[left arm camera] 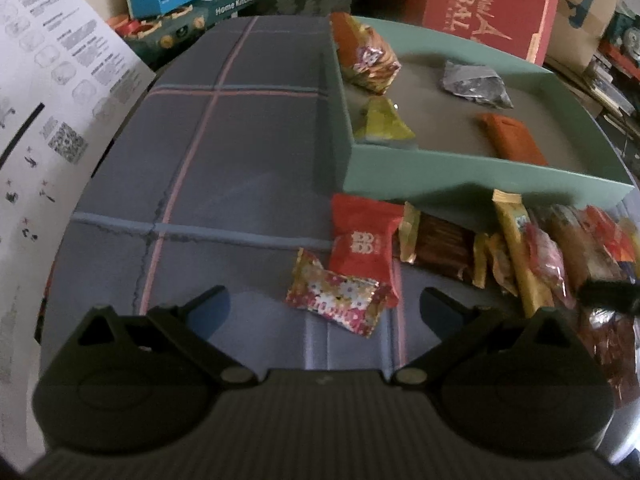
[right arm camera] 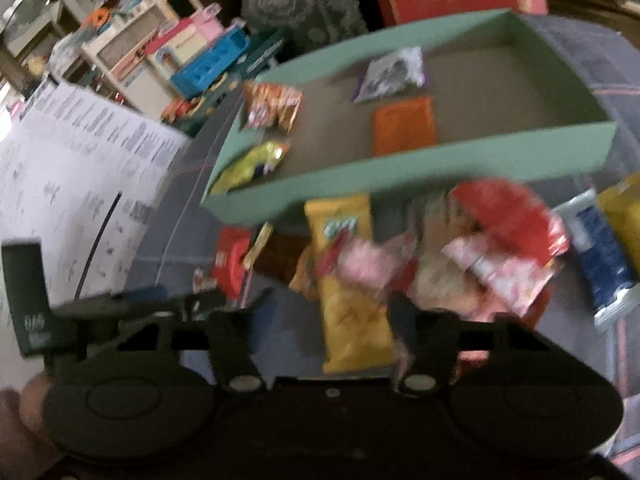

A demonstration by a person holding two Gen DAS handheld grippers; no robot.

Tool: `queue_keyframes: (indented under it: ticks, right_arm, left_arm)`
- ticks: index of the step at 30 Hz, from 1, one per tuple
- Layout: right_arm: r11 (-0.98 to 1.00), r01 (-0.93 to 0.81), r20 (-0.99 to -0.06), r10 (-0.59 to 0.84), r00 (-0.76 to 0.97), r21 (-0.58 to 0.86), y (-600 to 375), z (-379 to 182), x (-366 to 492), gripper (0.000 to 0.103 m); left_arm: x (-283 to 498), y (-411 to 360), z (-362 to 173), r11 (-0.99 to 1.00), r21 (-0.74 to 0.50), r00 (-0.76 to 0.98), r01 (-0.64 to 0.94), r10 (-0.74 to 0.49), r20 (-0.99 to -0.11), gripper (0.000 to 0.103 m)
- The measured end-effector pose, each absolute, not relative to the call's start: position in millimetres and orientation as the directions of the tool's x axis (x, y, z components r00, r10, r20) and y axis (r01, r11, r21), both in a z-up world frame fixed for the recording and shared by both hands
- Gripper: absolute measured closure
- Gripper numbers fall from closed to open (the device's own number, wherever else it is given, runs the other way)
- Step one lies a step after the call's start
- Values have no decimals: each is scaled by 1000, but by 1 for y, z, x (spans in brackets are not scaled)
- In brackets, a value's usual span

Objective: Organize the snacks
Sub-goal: 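Grasp the red candy with the left gripper while the right grasps the yellow mango packet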

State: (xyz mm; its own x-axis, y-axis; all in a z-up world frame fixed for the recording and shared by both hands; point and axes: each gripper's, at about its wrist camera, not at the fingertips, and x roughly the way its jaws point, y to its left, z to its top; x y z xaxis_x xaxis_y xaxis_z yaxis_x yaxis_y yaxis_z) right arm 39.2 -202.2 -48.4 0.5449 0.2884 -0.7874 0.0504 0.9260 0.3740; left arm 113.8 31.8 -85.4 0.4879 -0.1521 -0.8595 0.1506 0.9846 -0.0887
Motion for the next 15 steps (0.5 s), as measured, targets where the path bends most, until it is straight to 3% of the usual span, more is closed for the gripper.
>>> queue_keyframes:
  ticks: [3,9,12,15]
  right_arm:
    - [927,31,-796,303,523,374,-191,-57,42,61]
    - [932,38,-805,289,517,359,-185,-66,59,61]
    - [939,63,-809,256,529,339,-189,-69,63,61]
    - [936,88,-814,246,526,340,-195,-73,68,61]
  left_arm:
    - [118,30,-87,984,-95,495,151,-158,-854,1]
    - [129,20,-89,980,-91,511,176,-170,-843,11]
    - [134,16,-92,976,-94,506,198,-184,-842,21]
    - [139,13,-97,970,-98,494,223,-199,-846,38]
